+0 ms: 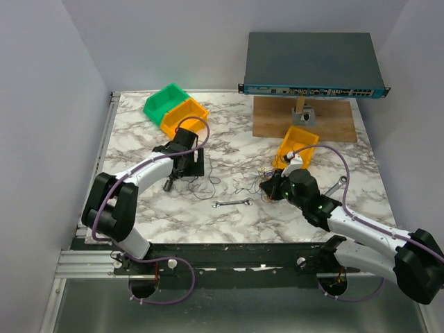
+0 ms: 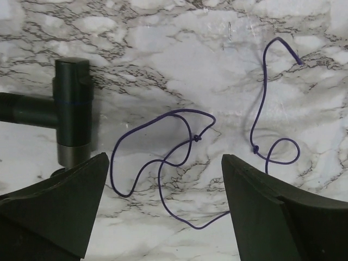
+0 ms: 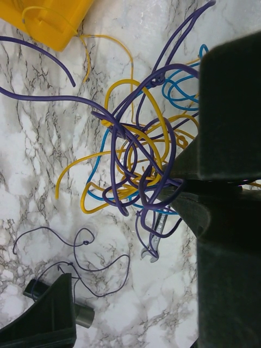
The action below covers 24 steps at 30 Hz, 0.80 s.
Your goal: Untangle the cables
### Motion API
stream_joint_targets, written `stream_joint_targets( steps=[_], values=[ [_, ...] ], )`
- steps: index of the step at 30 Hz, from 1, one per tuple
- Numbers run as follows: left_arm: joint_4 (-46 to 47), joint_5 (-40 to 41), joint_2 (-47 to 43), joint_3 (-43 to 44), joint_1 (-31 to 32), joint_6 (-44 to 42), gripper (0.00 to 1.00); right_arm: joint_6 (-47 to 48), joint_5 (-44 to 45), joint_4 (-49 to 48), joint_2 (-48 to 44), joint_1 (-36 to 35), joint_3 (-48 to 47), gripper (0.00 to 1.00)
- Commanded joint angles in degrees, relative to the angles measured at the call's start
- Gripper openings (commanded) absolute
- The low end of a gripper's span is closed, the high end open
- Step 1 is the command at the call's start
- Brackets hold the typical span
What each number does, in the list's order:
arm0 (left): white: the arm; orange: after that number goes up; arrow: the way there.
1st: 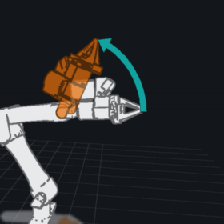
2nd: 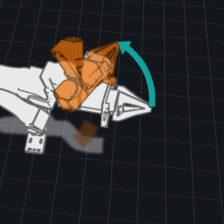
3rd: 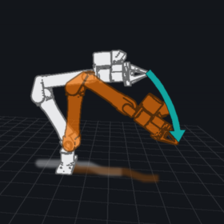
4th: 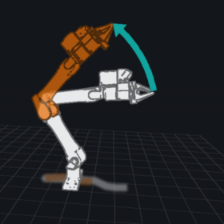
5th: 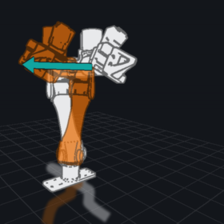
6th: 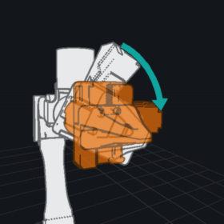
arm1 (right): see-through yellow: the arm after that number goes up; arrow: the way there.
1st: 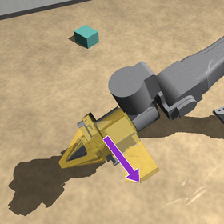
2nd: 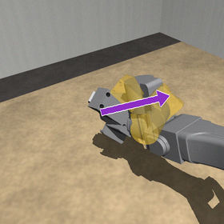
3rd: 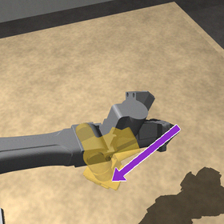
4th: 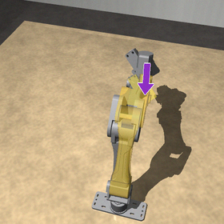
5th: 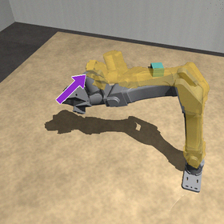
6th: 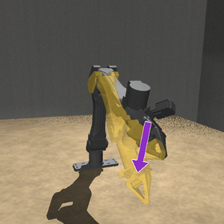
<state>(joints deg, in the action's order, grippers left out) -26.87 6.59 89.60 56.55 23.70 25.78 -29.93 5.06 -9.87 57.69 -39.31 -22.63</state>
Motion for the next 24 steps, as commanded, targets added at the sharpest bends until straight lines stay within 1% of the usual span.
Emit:
stream_joint_targets(
  steps=[1,3,5,9,11,13,18,22,24],
  values=[
    [5.04,-9.19,-0.08,-1.73,0.14,0.10,0.90,0.64,-0.97,-1.79,-0.49,0.05,0.02,0.01],
    [6.67,-10.98,-0.70,-2.56,0.05,0.82,0.93,0.59,-1.12,-1.85,-0.30,0.02,-0.04,0.01],
    [7.33,-12.48,-0.27,-2.59,-0.38,1.27,0.98,0.59,-1.20,-1.74,-0.38,0.04,-0.12,0.01],
    [10.38,-17.64,0.75,-4.40,-2.43,3.34,0.99,0.79,-1.29,-1.56,-1.15,0.02,-0.13,0.01],
    [13.41,-22.94,0.76,-6.17,-3.76,4.48,0.99,0.80,-1.30,-1.53,-1.29,0.05,-0.16,0.01],
    [15.26,-26.31,1.07,-6.95,-4.81,5.19,0.99,0.78,-1.45,-1.47,-1.21,0.03,-0.13,0.01],
    [13.74,-27.07,2.36,-5.62,-4.98,4.56,0.99,0.83,-1.71,-1.48,-1.11,0.04,-0.21,0.01],
    [14.98,-29.09,2.83,-5.71,-4.98,5.31,0.99,0.88,-1.76,-1.52,-0.69,0.09,-0.39,0.01],
    [14.06,-28.48,3.56,-4.88,-4.67,5.02,0.99,0.90,-1.75,-1.48,-0.65,0.04,-0.48,0.01]
  ],
)
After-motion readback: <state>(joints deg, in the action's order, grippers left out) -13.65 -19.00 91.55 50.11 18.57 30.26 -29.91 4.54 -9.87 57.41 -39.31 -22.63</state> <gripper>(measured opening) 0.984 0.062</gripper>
